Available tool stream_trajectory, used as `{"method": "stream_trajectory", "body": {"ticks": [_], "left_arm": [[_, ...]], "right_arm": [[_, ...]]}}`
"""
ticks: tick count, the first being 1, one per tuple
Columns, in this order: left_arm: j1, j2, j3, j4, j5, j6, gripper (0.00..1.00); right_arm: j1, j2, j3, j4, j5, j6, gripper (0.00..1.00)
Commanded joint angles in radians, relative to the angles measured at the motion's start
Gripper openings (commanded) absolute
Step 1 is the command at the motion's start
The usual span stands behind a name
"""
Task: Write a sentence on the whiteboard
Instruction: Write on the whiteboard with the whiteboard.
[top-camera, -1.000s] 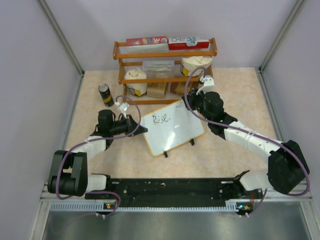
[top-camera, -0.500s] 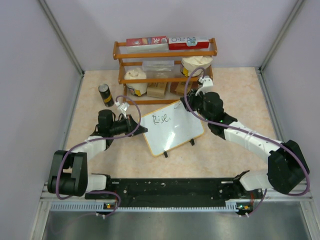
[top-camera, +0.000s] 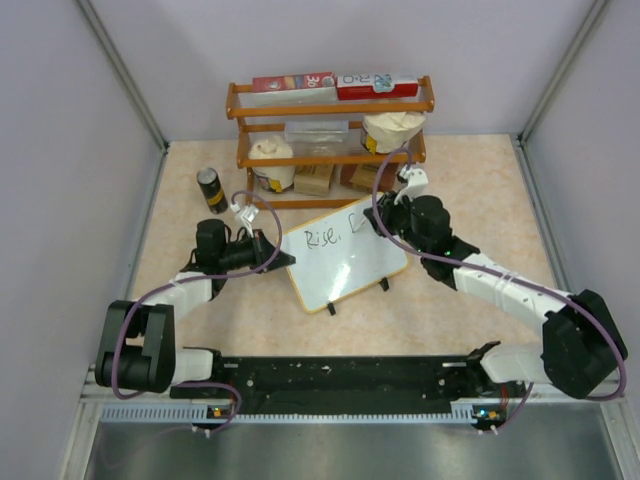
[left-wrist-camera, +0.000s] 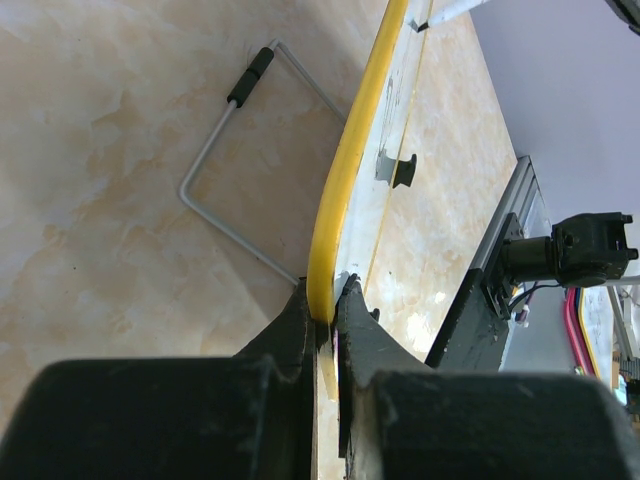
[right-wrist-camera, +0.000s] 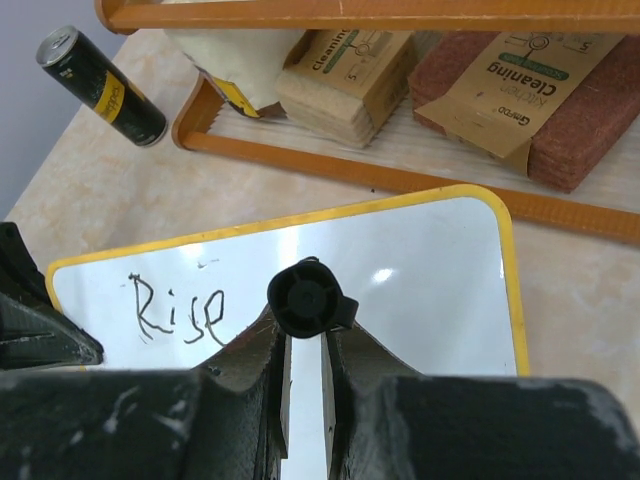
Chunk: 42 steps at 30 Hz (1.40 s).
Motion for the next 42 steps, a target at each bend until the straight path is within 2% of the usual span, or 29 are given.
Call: {"method": "stream_trajectory", "body": {"ticks": [1,13,26,42], "left_arm": [[0.002,0.005,-0.031,-0.037,-0.195,0.137,0.00],[0.002,0.007,-0.030,-0.038,-0.194,0.137,0.00],[0.002,0.005,-0.031,-0.038,-0.192,0.137,0.00],[0.002,0.007,-0.031,-0.037,-0.192,0.137,0.00]], "right_arm": [[0.005,-0.042,-0.037,-0.015,-0.018,-0.010,0.00],[0.005,-0.097,0.009,0.045,-0.084,0.027,0.00],[0.004,0.030,0.084,0.030,-0.054,0.030,0.00],[-0.041,0.040,0.067,-0.018,0.038,0.053,0.00]]}}
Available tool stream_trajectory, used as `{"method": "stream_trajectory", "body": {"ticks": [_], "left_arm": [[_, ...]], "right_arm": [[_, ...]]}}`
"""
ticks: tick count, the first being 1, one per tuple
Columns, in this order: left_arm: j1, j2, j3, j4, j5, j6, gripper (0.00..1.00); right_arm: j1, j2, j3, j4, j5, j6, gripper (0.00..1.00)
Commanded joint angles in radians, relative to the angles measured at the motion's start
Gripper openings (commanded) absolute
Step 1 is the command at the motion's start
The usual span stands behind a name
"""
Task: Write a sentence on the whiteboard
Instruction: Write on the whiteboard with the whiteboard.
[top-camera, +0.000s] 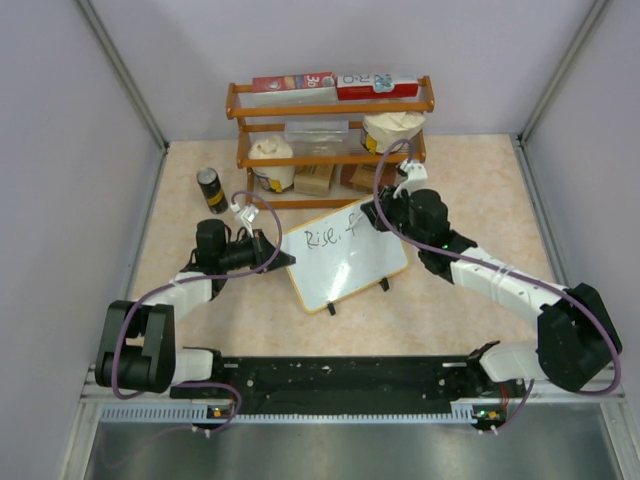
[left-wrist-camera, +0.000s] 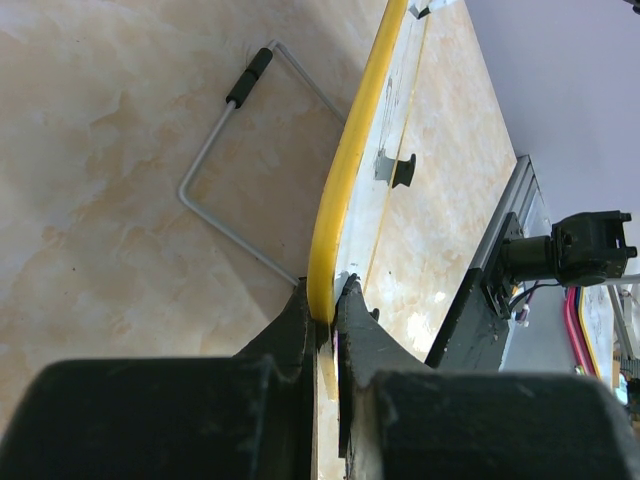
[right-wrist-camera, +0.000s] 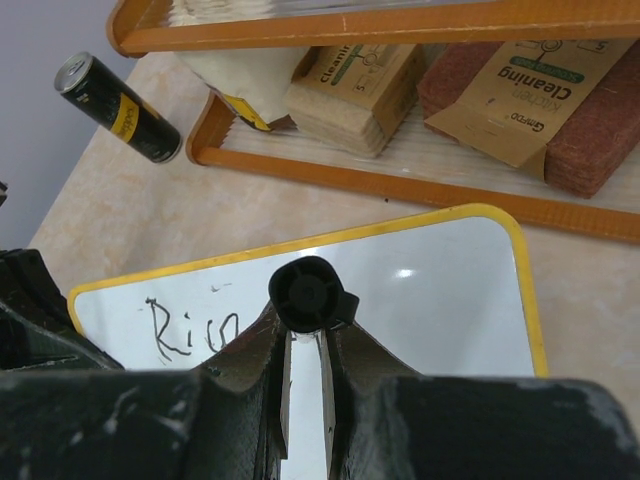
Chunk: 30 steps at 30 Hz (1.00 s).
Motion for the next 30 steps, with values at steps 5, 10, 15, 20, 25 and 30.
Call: {"method": "stream_trajectory", "body": {"ticks": [5,10,15,20,25,30], "left_arm": [[0.002,0.005,-0.029,-0.040,-0.196,0.137,0.00],[0.002,0.007,-0.029,-0.042,-0.194,0.137,0.00],[0.002,0.010,-0.028,-0.042,-0.191,0.139,0.00],[0.002,0.016,-0.026,-0.042,-0.188,0.139,0.00],[0.002,0.010,-0.028,-0.042,-0.191,0.137,0.00],[0.002,0.010,-0.029,-0.042,-0.191,0.139,0.00]], "right_arm": [[-0.034,0.004,0.032,-0.015,0.062,0.007,0.00],[-0.036,-0.030,0.018,-0.003,0.053,0.010,0.00],[-0.045,-0.094,-0.025,0.046,0.045,0.029,0.00],[-0.065,-0.084,-0.011,0.029,0.044,0.032,0.00],[-0.068,-0.055,0.003,0.029,0.015,0.035,0.00],[-0.068,-0.019,0.017,0.023,0.004,0.040,0.00]]}}
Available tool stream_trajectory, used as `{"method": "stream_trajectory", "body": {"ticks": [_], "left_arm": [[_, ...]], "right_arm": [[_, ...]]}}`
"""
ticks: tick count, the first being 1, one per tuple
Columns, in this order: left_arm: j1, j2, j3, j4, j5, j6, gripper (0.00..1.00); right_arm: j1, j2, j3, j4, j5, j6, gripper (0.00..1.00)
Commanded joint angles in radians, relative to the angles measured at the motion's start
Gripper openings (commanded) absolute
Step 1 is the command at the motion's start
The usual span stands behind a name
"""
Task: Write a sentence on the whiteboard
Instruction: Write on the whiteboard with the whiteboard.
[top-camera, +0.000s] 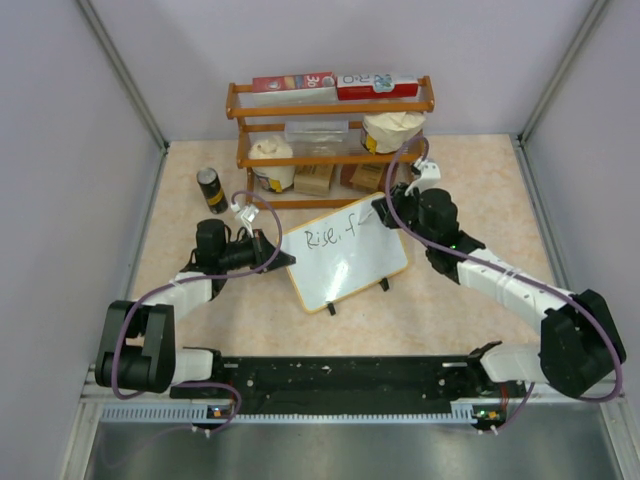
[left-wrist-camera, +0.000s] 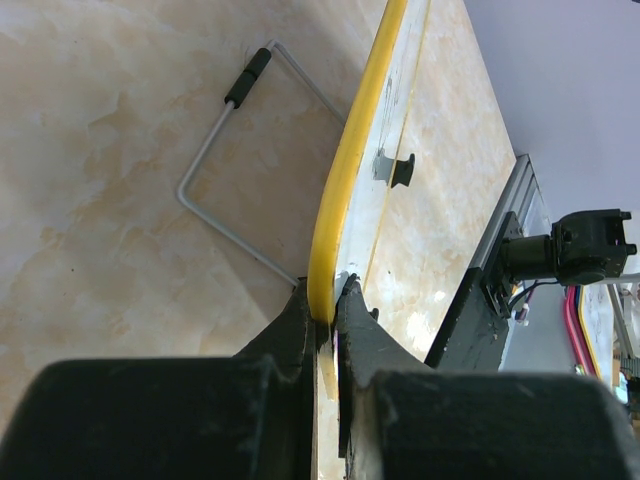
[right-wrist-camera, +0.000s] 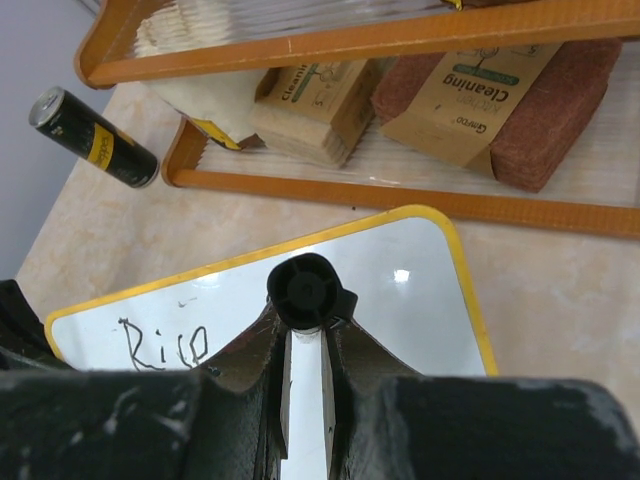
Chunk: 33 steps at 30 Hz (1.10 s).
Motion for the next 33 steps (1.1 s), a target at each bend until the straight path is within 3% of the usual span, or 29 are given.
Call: {"method": "stream_trajectory", "body": {"ticks": [1,9,33], "left_arm": [[0.002,0.010,-0.029,-0.043,-0.194,0.138,0.00],[0.002,0.011,-0.029,-0.043,-0.197,0.137,0.00],[0.002,0.008,-0.029,-0.043,-0.199,0.137,0.00]], "right_arm": [[-0.008,0.036,0.048,0.023,-0.025,0.006,0.00],[-0.010,0.046,0.048,0.015,-0.082,-0.001,0.00],[-0.008,0.026,0.005,-0.042,-0.023,-0.032,0.00]]}}
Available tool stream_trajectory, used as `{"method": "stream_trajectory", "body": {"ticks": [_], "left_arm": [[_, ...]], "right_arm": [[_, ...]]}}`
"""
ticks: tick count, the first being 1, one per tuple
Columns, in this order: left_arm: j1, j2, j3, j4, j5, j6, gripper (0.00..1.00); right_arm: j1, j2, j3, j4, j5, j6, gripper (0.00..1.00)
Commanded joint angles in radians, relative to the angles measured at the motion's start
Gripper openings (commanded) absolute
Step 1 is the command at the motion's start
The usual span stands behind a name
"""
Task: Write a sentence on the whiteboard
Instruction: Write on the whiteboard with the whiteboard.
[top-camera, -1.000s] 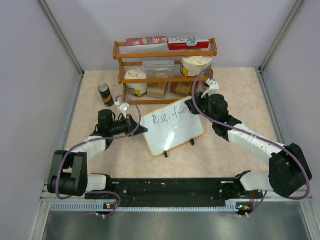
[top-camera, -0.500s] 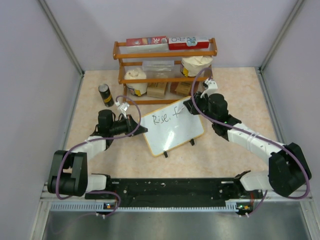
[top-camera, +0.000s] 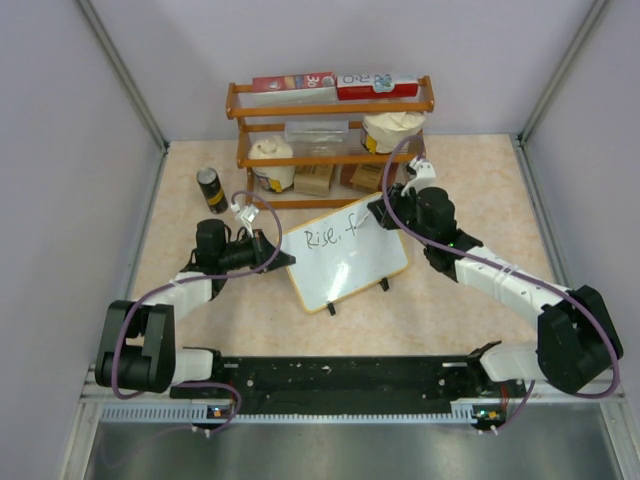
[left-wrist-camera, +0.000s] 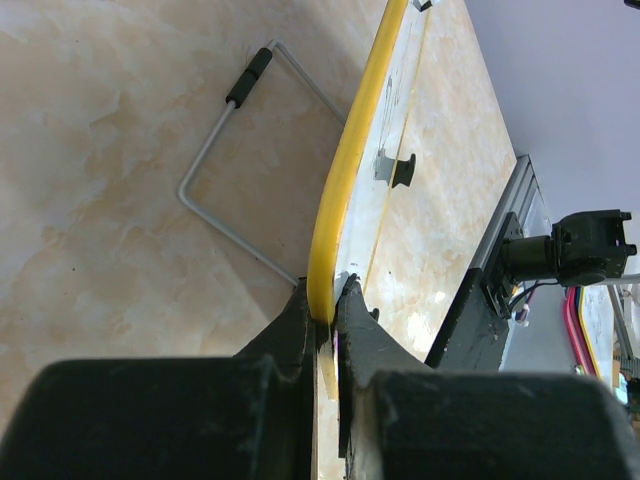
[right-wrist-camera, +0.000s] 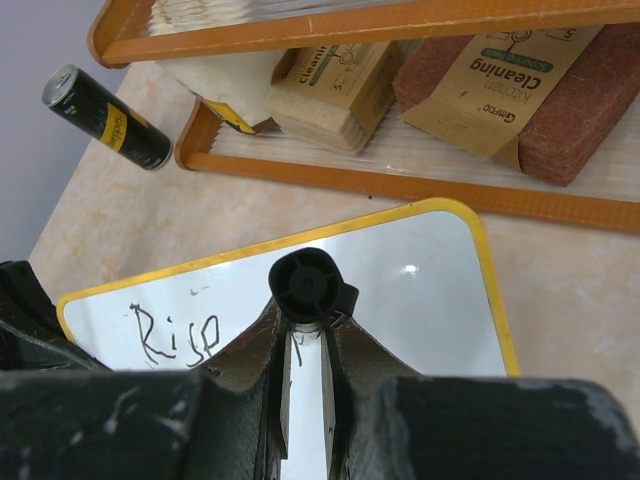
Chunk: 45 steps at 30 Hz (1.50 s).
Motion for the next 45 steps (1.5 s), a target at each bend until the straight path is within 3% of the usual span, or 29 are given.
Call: {"method": "stream_trajectory", "body": {"ticks": [1,45], "left_arm": [[0.002,0.010,-0.029,-0.043,-0.195,0.137,0.00],[0.002,0.005,-0.032,-0.043,-0.197,0.136,0.00]], "right_arm": [[-0.008,-0.011,-0.010,-0.034,0.032,-0.039,0.00],[-0.036,0.015,0.058,-0.045,0.016,-0.013,0.00]]}}
